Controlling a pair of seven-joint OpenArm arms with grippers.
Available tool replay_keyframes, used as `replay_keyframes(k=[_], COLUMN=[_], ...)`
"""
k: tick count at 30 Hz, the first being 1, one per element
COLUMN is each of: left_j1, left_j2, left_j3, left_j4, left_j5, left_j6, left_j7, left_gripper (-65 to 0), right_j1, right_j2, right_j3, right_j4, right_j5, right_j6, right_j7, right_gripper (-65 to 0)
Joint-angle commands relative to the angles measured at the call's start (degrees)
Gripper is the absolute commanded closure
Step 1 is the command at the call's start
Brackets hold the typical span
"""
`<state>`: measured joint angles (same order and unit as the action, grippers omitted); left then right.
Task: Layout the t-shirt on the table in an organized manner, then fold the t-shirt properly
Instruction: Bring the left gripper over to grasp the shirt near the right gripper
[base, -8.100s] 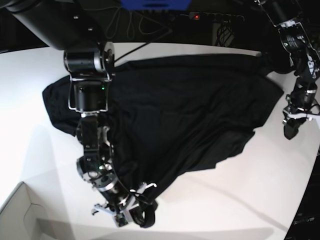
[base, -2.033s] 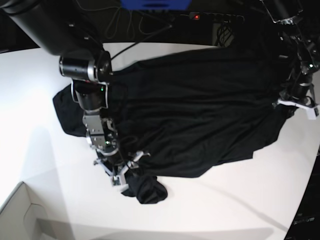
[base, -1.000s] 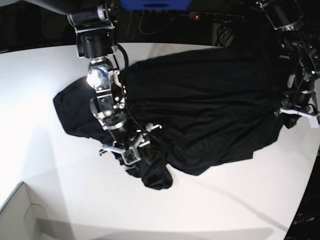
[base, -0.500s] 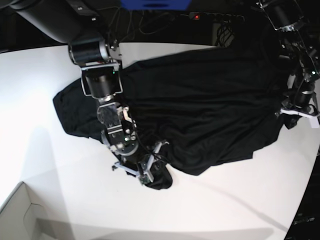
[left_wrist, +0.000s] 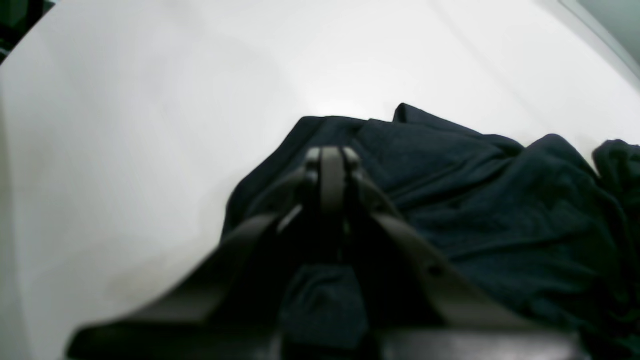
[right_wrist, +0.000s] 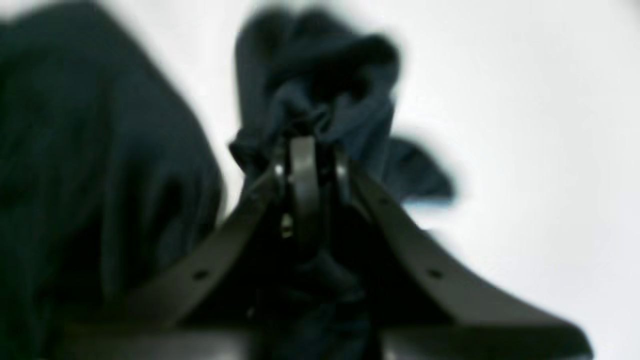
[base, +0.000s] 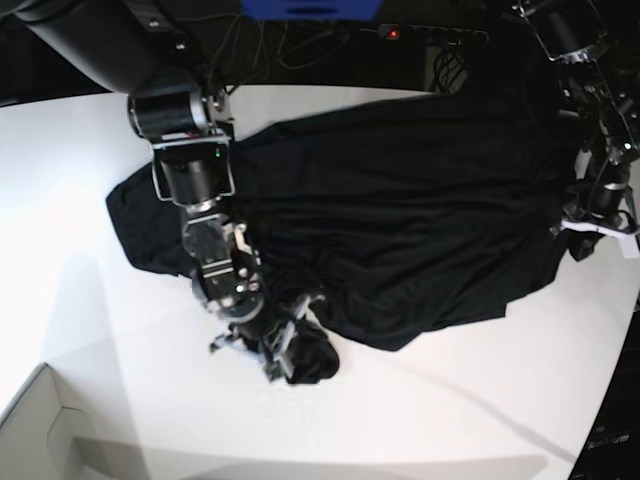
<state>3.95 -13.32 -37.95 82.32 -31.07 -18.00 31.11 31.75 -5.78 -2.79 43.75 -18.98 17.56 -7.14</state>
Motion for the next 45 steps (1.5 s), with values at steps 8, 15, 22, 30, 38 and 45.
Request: replay_keyframes(k=[8, 15, 22, 30, 38, 45], left_j1=[-1.53, -3.2, -5.57, -8.56, -14.19, -19.02], left_j2=[-1.14, -1.05, -1.05, 1.94, 5.01, 4.93], left_j3=[1.78, 8.64, 14.7, 16.11, 20.94, 33.43], left_j4=[5.98, 7.48, 7.48, 7.13, 2.2, -4.48], left_j5=[-10.29, -11.26, -11.26, -11.26, -10.82, -10.82], left_j6=[-0.24, -0.24, -0.07, -0.15, -0.15, -0.15], left_j7=[-1.27, -1.36, -1.36, -1.88, -1.71, -1.79], left_gripper=[0.0, -0.1, -6.7, -28.2, -42.3, -42.3], right_j1=[-1.99, -5.86, -9.64, -14.21, -24.85, -33.55], right_j2=[-0.94, -2.53, -2.7, -2.44, -2.35, -2.35], right_j3=[-0.33, -0.33, -1.65, -2.36, -1.83, 0.46], right_j4=[23.11, 36.74, 46.41, 52.12, 53.53, 54.14], right_j5=[0.74, 0.57, 0.57, 0.57, 0.48, 0.48], right_j6=[0.68, 9.12, 9.12, 9.12, 9.12, 9.12], right_j7=[1.55, 1.55, 1.55, 1.55, 1.99, 2.26], right_gripper=[0.0, 0.0, 0.0, 0.0, 0.0, 0.0])
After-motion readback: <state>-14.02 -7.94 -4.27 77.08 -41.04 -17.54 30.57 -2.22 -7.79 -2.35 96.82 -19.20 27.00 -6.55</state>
